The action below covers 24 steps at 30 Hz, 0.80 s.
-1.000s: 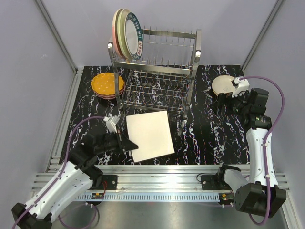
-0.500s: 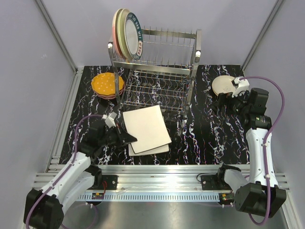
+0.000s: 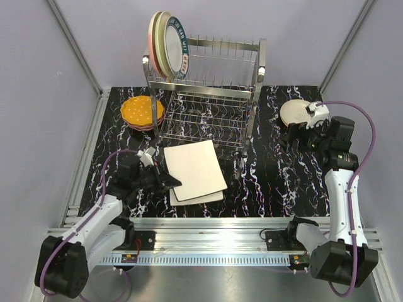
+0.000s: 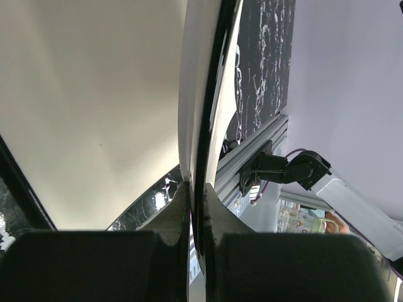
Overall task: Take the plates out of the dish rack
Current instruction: Place the plate on the table
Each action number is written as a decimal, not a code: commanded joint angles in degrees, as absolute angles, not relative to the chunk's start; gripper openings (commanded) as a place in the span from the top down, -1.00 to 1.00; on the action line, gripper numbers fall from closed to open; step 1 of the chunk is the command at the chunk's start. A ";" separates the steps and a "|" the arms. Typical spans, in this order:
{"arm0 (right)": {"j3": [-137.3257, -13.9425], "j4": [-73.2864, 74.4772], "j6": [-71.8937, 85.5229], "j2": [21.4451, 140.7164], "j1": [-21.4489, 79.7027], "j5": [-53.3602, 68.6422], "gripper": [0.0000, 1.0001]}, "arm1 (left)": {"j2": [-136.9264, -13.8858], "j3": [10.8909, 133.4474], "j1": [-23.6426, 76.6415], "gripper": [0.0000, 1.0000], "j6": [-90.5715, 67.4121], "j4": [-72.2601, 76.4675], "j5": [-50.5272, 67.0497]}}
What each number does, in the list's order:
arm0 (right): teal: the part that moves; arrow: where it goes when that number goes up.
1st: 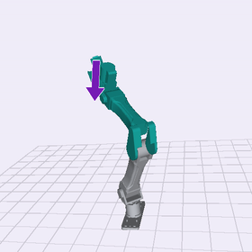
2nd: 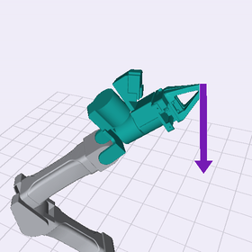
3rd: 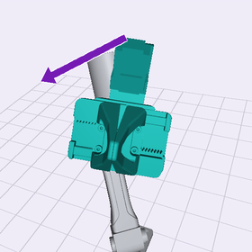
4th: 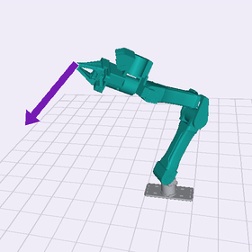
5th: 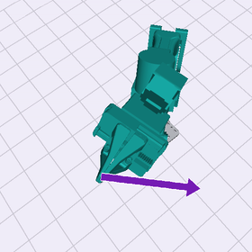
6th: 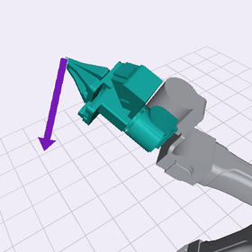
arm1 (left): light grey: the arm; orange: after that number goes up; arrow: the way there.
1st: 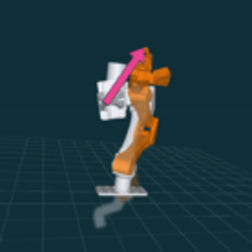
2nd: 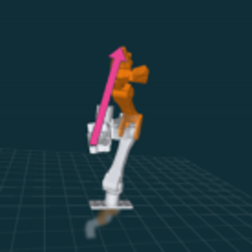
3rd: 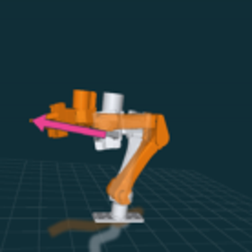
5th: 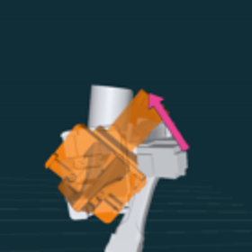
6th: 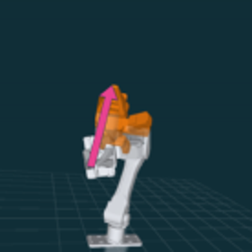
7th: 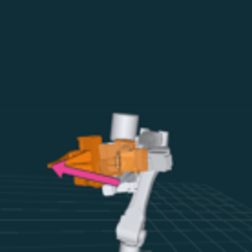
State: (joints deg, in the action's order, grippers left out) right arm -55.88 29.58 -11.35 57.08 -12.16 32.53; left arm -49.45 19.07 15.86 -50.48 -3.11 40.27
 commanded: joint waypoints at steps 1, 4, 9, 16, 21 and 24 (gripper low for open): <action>-55.81 27.16 -12.04 56.78 -12.22 33.22 -1.00 | -49.65 21.18 15.21 1.00 -49.13 8.35 47.11; -55.81 27.25 -12.13 56.86 -12.22 33.31 -0.99 | -51.06 21.27 15.21 1.00 -48.78 8.26 47.20; -55.81 27.16 -12.22 56.69 -12.22 33.40 -0.99 | -53.34 21.27 15.20 0.99 -47.73 7.65 47.46; -55.72 26.98 -12.39 56.51 -12.22 33.31 -0.99 | -55.99 21.62 15.12 0.97 -47.55 7.30 48.25; -55.72 26.98 -12.39 56.34 -12.22 33.40 -0.99 | -55.28 21.71 15.03 0.92 -46.67 5.02 47.99; -55.72 26.98 -12.39 56.16 -12.30 33.40 -0.99 | -55.72 21.45 14.94 0.89 -46.32 4.75 48.07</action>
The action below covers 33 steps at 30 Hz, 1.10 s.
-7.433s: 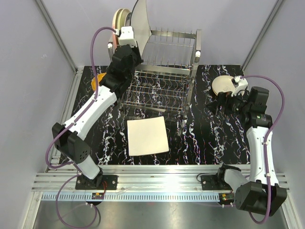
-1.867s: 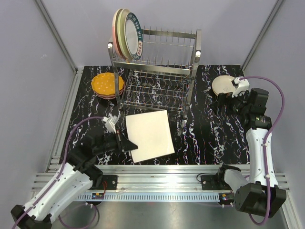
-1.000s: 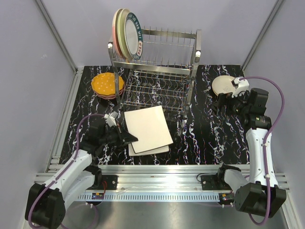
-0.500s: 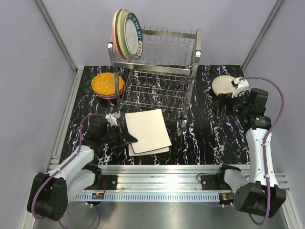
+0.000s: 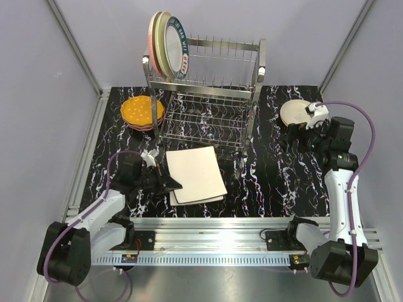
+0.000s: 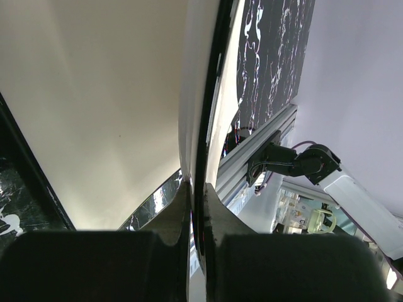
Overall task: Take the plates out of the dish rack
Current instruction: Place the plate on the table
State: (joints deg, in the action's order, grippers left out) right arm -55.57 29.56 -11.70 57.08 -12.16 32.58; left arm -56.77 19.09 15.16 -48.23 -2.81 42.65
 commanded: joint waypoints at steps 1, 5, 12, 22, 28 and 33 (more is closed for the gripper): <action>-55.64 27.07 -12.31 56.16 -12.22 33.40 -0.99 | -55.90 21.18 14.85 0.89 -46.32 4.75 48.25; -55.64 26.98 -12.39 56.07 -12.22 33.40 -0.99 | -55.64 20.74 14.68 0.81 -46.23 4.75 48.52; -55.63 26.98 -12.39 55.99 -12.22 33.49 -0.99 | -55.63 20.48 14.59 0.71 -45.97 3.96 48.16; -55.63 26.89 -12.30 55.81 -12.22 33.57 -0.99 | -58.09 21.80 14.50 0.44 -43.95 0.18 46.49; -55.72 26.98 -12.30 55.64 -12.22 33.66 -0.99 | -60.90 24.87 14.59 0.17 -40.26 -6.67 44.21; -55.72 26.98 -12.30 55.63 -12.22 33.75 -0.99 | -65.21 29.53 14.50 0.09 -34.99 -14.23 39.03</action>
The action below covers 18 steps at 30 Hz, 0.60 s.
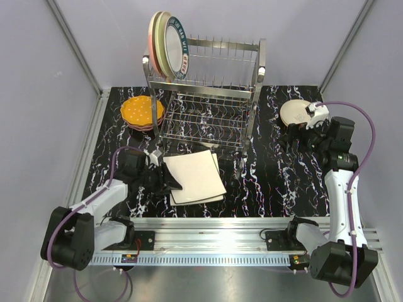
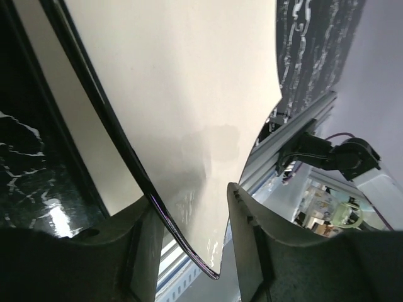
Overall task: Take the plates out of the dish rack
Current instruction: Place the plate on the table
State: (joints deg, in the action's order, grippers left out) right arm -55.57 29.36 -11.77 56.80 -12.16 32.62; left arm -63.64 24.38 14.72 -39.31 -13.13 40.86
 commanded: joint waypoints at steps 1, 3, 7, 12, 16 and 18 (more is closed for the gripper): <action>-55.72 27.07 -12.30 55.55 -12.30 33.84 -1.00 | -65.91 29.88 14.50 0.09 -34.63 -14.67 38.50; -55.72 26.98 -12.22 55.55 -12.22 33.84 -0.99 | -67.75 31.28 14.59 0.07 -33.15 -16.08 36.66; -55.55 27.07 -12.22 55.72 -12.22 34.01 -0.99 | -70.74 33.57 14.68 0.01 -30.42 -18.98 33.14; -55.63 27.07 -12.22 55.64 -12.22 34.10 -0.99 | -74.53 36.29 14.59 -0.04 -27.52 -22.06 31.03; -55.55 27.07 -12.13 55.72 -12.30 34.10 -0.99 | -75.58 37.88 14.76 -0.08 -26.11 -23.20 30.41; -55.55 27.07 -12.22 55.81 -12.22 34.19 -0.99 | -75.76 38.49 14.77 -0.22 -25.14 -23.47 30.32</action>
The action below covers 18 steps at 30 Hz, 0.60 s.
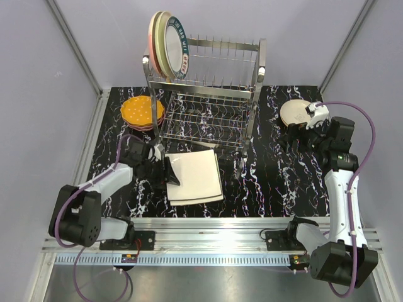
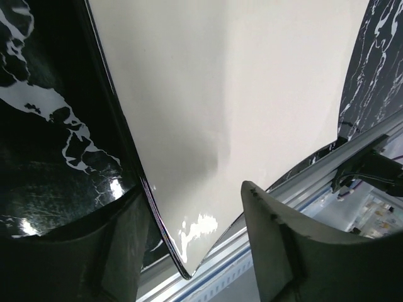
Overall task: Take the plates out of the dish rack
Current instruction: Place the plate on the table
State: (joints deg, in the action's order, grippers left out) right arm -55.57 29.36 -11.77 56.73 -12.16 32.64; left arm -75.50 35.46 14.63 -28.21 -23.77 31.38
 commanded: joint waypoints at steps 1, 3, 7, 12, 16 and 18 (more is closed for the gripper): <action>-55.63 26.98 -12.22 55.81 -12.22 34.19 -0.99 | -75.94 38.93 14.94 -0.26 -24.70 -23.55 30.41; -55.55 26.98 -12.22 55.81 -12.30 34.19 -0.99 | -76.90 39.81 15.38 -0.32 -23.82 -24.08 30.32; -55.55 27.07 -12.30 55.90 -12.22 34.10 -1.00 | -78.92 41.13 16.87 -0.39 -22.85 -24.78 30.41; -55.46 26.98 -12.30 56.07 -12.22 34.01 -0.99 | -79.72 42.27 18.72 -0.41 -22.59 -25.13 28.92; -55.46 26.98 -12.39 56.07 -12.22 34.10 -0.99 | -78.32 42.98 19.60 -0.43 -21.97 -26.98 26.11; -55.46 27.07 -12.39 56.16 -12.22 34.10 -0.99 | -77.35 43.24 19.51 -0.44 -21.54 -28.21 23.40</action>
